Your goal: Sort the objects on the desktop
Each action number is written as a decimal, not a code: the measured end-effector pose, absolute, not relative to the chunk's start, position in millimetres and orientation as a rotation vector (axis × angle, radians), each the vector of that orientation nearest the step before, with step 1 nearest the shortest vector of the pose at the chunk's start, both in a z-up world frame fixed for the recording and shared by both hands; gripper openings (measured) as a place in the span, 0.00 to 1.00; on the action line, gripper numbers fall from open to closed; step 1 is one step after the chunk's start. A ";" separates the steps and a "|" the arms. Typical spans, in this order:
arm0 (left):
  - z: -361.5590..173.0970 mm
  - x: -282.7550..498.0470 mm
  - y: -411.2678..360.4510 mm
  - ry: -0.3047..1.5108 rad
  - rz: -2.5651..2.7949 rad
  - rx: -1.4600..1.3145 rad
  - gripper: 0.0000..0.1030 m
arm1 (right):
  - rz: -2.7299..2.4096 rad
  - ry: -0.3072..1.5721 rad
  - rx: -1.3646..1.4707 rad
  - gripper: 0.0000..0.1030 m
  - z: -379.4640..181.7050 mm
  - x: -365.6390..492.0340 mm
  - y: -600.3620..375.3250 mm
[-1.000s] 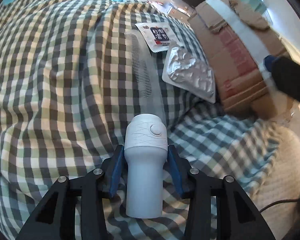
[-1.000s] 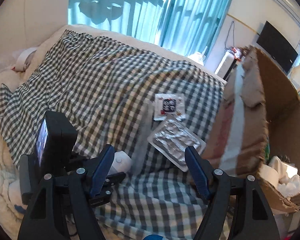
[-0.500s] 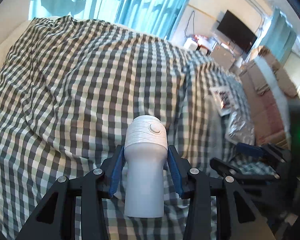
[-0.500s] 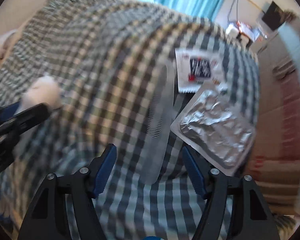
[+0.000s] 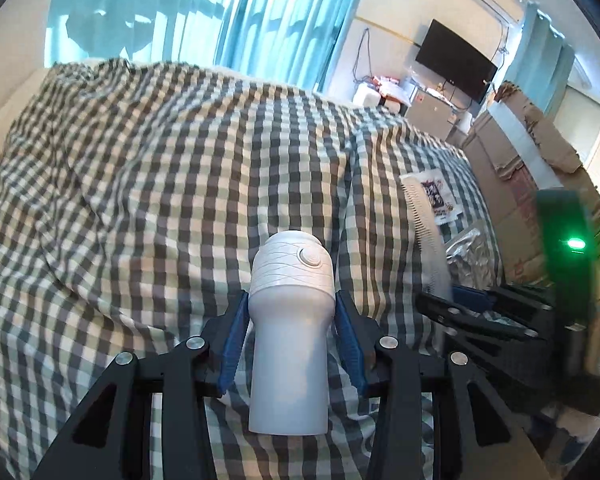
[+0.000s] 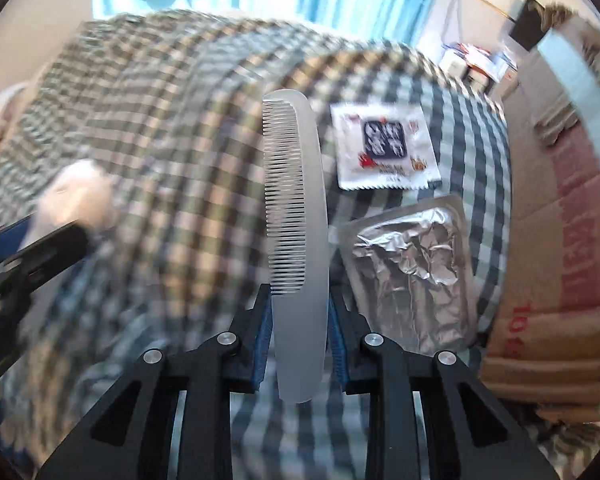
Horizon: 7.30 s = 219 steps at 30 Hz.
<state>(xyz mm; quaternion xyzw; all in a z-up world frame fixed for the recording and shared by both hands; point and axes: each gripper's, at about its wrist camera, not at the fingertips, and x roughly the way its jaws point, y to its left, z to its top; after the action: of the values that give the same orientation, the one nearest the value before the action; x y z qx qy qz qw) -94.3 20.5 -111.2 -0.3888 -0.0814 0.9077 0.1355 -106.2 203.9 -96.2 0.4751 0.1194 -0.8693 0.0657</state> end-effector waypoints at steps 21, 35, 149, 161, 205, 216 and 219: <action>38.7 -5.4 103.0 -0.021 2.663 -0.656 0.43 | -2.851 0.088 0.912 0.25 102.5 8.7 298.0; 81.1 -64.6 286.1 0.144 2.493 -0.624 0.46 | -3.118 -0.170 1.106 0.25 96.8 -34.8 456.6; -119.7 -117.0 97.5 0.075 2.540 -1.202 0.64 | -2.364 0.383 1.776 0.91 -119.4 -74.4 239.4; -130.0 -126.2 82.2 0.015 2.528 -1.223 0.65 | -2.334 0.500 1.690 0.57 -115.5 -57.4 239.5; -138.7 -97.7 94.8 -0.192 2.241 -1.248 0.82 | -2.353 0.352 1.543 0.11 -75.0 -54.2 251.2; -136.4 -96.3 78.9 -0.199 2.328 -1.275 0.15 | -2.351 0.369 1.532 0.11 -74.1 -52.5 248.7; -121.4 -85.3 72.1 -0.197 2.355 -1.208 0.10 | -2.362 0.372 1.517 0.11 -71.6 -52.0 248.7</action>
<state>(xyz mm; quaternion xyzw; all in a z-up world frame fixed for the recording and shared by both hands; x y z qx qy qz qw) -85.3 72.1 -121.4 -0.4419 -0.0721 0.8610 0.2414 -52.0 248.7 -71.6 0.5294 0.1297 -0.8241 0.1544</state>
